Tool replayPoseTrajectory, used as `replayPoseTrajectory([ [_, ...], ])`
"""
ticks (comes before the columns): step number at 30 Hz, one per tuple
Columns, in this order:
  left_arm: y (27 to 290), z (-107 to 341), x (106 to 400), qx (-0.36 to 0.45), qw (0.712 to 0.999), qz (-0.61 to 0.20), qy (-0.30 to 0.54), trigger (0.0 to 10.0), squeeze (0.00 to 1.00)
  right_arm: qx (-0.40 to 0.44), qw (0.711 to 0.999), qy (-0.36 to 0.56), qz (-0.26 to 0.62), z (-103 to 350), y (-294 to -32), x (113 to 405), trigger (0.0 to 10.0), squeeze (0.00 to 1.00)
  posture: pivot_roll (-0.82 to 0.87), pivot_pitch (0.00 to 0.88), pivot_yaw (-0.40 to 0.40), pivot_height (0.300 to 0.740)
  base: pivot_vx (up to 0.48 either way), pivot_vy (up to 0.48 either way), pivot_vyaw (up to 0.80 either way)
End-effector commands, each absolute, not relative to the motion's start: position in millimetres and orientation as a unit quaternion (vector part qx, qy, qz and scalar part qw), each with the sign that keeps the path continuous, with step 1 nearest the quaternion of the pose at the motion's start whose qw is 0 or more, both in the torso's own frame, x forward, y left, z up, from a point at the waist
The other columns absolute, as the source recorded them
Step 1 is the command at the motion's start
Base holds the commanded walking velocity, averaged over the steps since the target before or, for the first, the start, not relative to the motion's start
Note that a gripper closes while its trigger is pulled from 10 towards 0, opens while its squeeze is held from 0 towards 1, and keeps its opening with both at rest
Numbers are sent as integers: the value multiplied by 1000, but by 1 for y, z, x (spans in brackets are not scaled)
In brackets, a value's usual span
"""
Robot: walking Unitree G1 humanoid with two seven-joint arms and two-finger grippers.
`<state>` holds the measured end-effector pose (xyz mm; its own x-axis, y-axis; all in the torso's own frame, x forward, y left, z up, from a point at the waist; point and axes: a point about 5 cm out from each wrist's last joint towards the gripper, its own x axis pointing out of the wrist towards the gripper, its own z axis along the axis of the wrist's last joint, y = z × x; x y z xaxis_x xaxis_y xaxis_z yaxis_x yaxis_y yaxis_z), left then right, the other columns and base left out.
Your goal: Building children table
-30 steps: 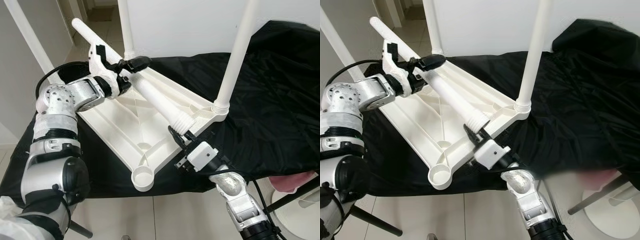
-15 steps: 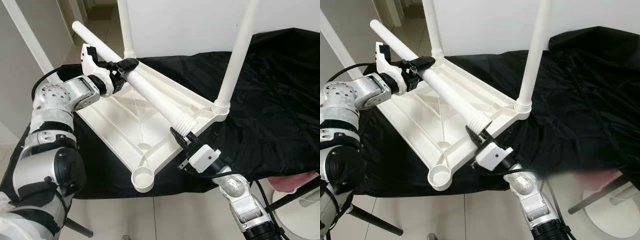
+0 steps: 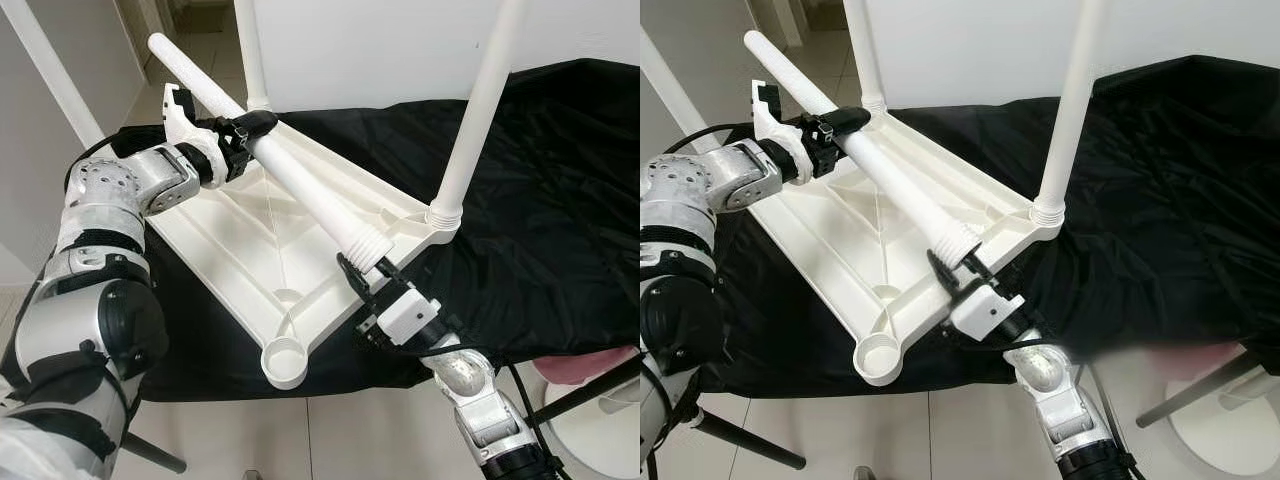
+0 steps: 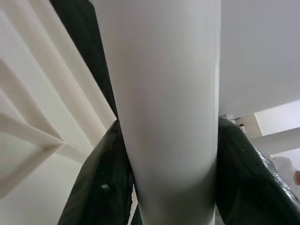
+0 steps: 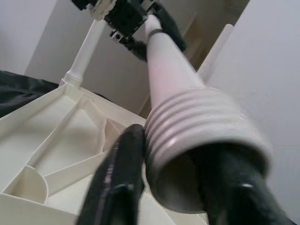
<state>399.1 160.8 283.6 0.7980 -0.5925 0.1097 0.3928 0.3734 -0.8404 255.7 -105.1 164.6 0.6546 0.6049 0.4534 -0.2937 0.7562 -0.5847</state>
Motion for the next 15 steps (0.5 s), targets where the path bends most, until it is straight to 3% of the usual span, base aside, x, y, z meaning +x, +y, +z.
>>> replayPoseTrajectory([
  [1, 174, 289, 400, -467, 835, -276, 93, 10000, 0, -242, 878, -344, 230, 166, -111, 251, 10000, 1000, -27, 51, 117, 740, 0, 0, 0],
  [6, 176, 289, 401, -468, 836, -271, 93, 10000, 0, -245, 880, -341, 220, 163, -113, 248, 10000, 1000, -29, 50, 121, 740, 0, 0, 0],
  [7, 177, 288, 402, -469, 836, -269, 94, 10000, 0, -243, 883, -338, 218, 161, -114, 246, 10000, 0, -31, 51, 122, 740, 0, 0, 0],
  [15, 183, 289, 404, -472, 839, -255, 89, 10000, 0, -255, 890, -316, 208, 147, -121, 237, 10000, 0, -38, 52, 123, 740, 0, 0, 0],
])
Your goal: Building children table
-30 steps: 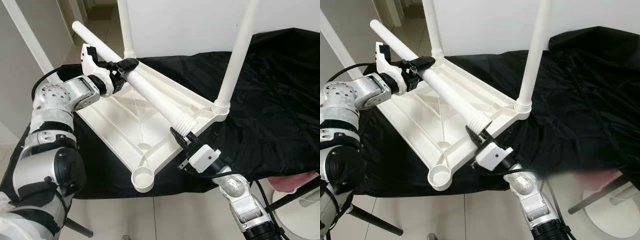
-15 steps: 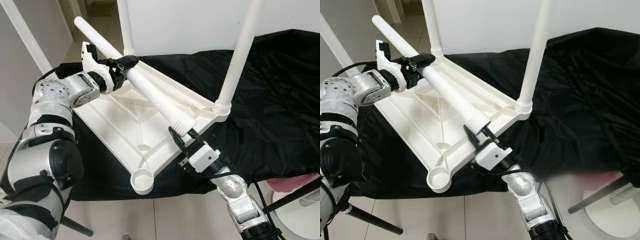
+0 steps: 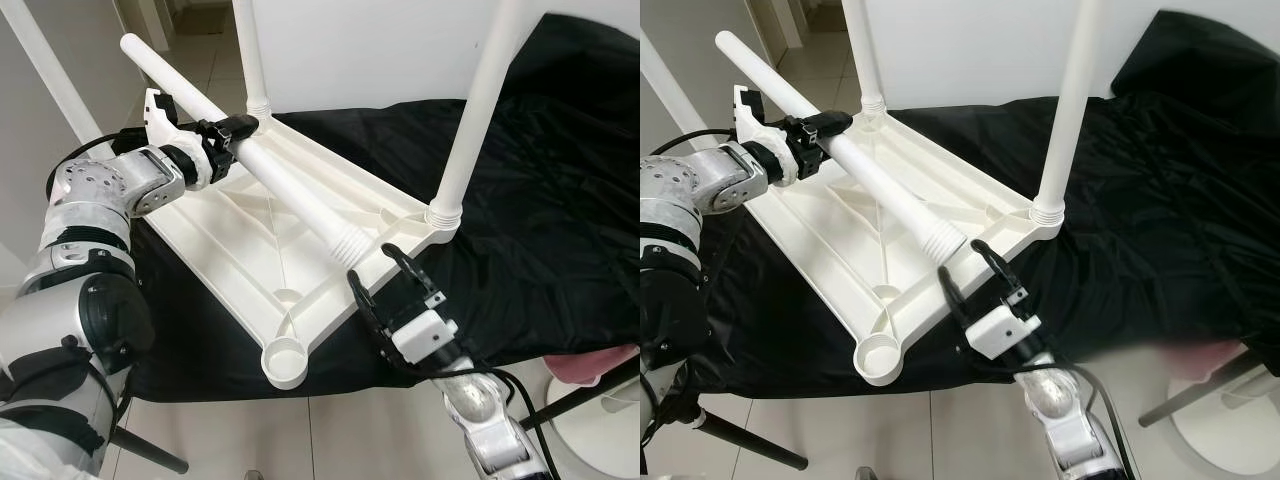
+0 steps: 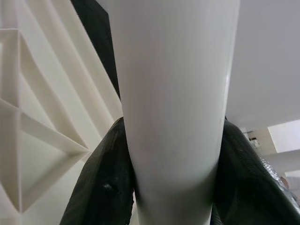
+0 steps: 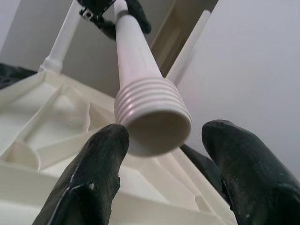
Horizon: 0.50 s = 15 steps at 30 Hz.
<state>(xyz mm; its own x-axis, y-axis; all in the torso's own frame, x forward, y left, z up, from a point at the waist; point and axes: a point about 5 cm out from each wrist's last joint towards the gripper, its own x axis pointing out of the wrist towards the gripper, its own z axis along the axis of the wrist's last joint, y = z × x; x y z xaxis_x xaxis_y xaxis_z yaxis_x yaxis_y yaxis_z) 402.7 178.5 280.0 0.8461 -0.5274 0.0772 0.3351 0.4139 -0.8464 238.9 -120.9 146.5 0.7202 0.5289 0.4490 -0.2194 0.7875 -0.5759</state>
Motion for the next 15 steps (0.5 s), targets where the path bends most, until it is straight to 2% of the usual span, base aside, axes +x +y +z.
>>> replayPoseTrajectory([
  [1, 183, 289, 404, -471, 840, -254, 86, 10000, 0, -254, 892, -314, 204, 147, -123, 237, 10000, 0, -41, 51, 119, 740, 0, 0, 0],
  [15, 191, 299, 405, -441, 861, -250, 48, 10000, 0, -231, 906, -308, 180, 152, -128, 244, 10000, 0, -39, 44, 114, 740, 0, 0, 0],
])
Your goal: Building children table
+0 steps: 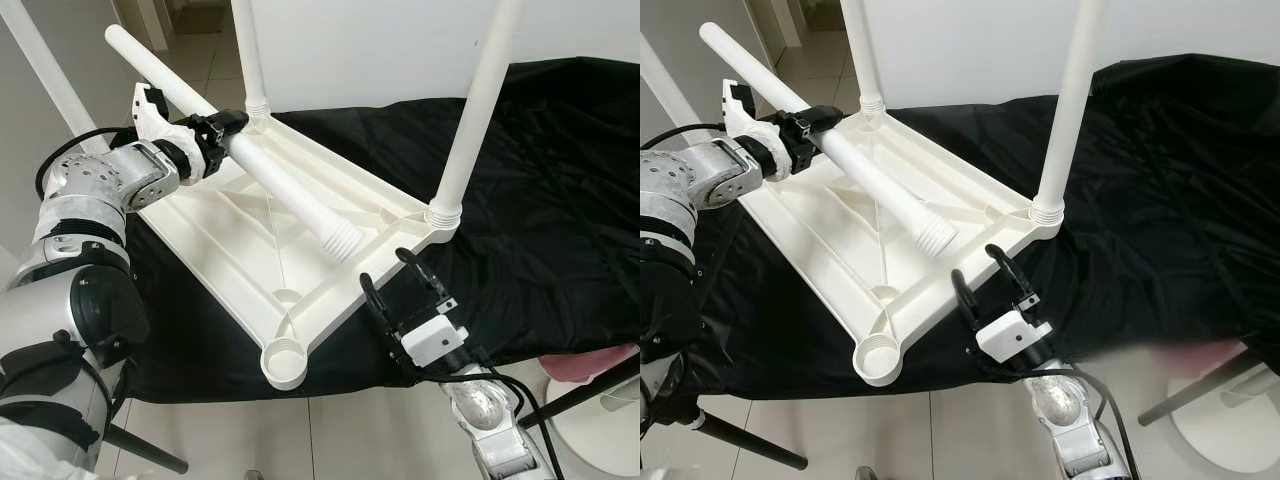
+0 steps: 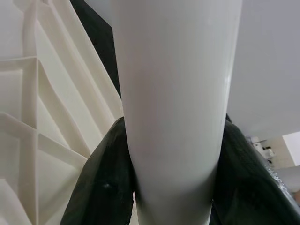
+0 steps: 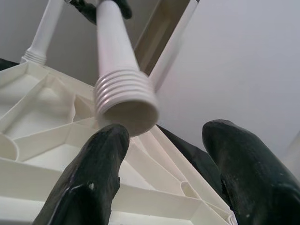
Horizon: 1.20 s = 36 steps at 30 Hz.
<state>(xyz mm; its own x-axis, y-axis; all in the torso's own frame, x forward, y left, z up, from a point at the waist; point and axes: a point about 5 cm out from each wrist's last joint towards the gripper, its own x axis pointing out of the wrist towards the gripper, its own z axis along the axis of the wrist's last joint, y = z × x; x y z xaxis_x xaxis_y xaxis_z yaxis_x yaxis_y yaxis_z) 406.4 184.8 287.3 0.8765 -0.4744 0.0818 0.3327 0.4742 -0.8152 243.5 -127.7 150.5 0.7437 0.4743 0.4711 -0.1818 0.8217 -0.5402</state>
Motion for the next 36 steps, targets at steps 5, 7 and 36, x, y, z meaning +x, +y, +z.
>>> replayPoseTrajectory([
  [5, 192, 302, 405, -426, 868, -251, 37, 10000, 0, -216, 910, -307, 179, 155, -127, 246, 10000, 1000, -39, 44, 114, 740, 0, 0, 0],
  [7, 192, 302, 405, -426, 868, -251, 37, 10000, 0, -216, 910, -307, 179, 155, -127, 246, 10000, 1000, -39, 44, 114, 740, 0, 0, 0],
  [36, 157, 346, 389, -222, 931, -256, -132, 10000, 0, -90, 947, -197, 236, 215, -98, 309, 10000, 0, -17, 33, 98, 740, 0, 0, 0],
])
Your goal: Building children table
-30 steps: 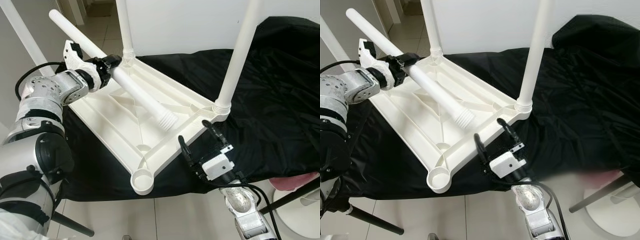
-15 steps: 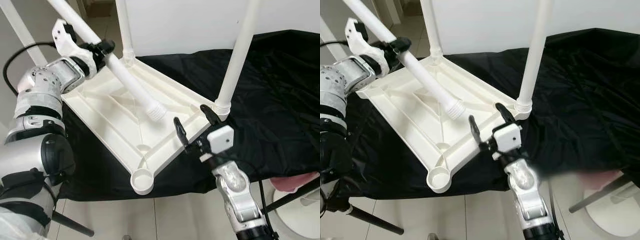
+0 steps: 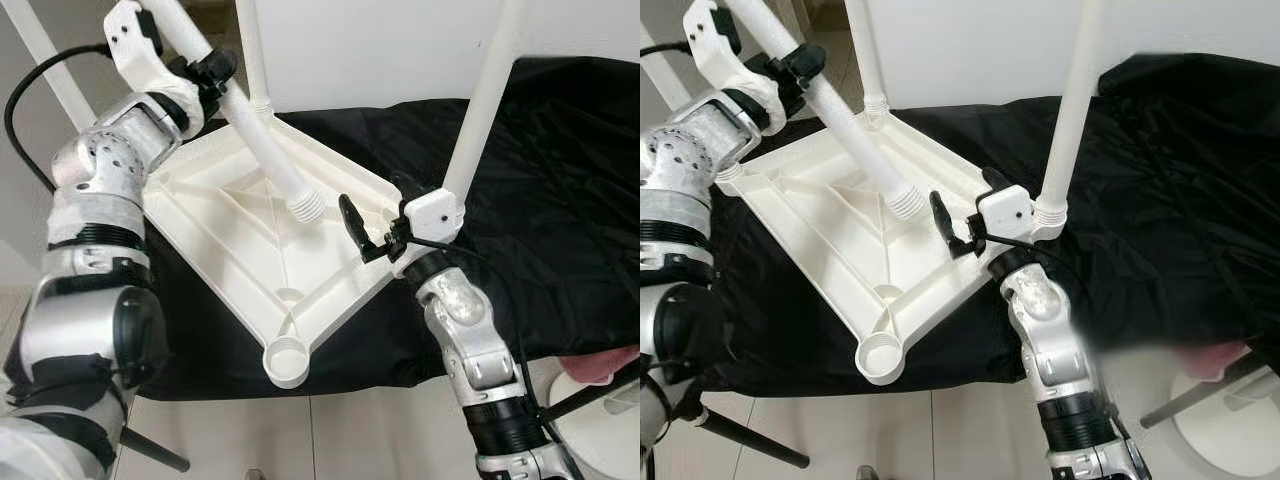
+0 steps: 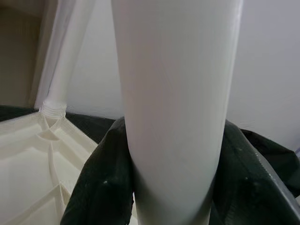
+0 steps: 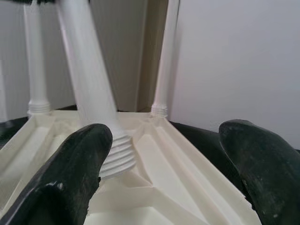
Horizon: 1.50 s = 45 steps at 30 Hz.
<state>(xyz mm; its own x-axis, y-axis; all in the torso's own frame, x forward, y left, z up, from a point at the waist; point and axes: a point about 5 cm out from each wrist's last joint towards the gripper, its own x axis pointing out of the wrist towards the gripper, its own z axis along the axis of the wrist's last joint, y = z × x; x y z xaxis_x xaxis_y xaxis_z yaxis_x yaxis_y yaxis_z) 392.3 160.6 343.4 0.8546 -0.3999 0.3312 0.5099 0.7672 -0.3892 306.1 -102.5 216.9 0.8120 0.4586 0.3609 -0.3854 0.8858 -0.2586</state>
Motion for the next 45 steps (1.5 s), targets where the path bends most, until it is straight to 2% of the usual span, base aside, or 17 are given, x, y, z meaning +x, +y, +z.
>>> replayPoseTrajectory([
  [1, 152, 346, 387, -210, 933, -256, -138, 10000, 0, -92, 948, -190, 238, 217, -96, 312, 10000, 0, -15, 30, 95, 740, 0, 0, 0],
  [12, 136, 346, 379, -179, 935, -259, -161, 10000, 0, -107, 951, -153, 248, 217, -88, 324, 10000, 0, -10, 30, 92, 740, 0, 0, 0],
  [26, 101, 347, 363, -111, 937, -270, -193, 10000, 0, -147, 946, -126, 260, 227, -71, 350, 10000, 0, 11, 28, 79, 740, 0, 0, 0],
  [45, 65, 351, 346, -111, 923, -305, -208, 10000, 0, -168, 939, -113, 279, 234, -43, 371, 10000, 0, 20, 14, 67, 740, 0, 0, 0],
])
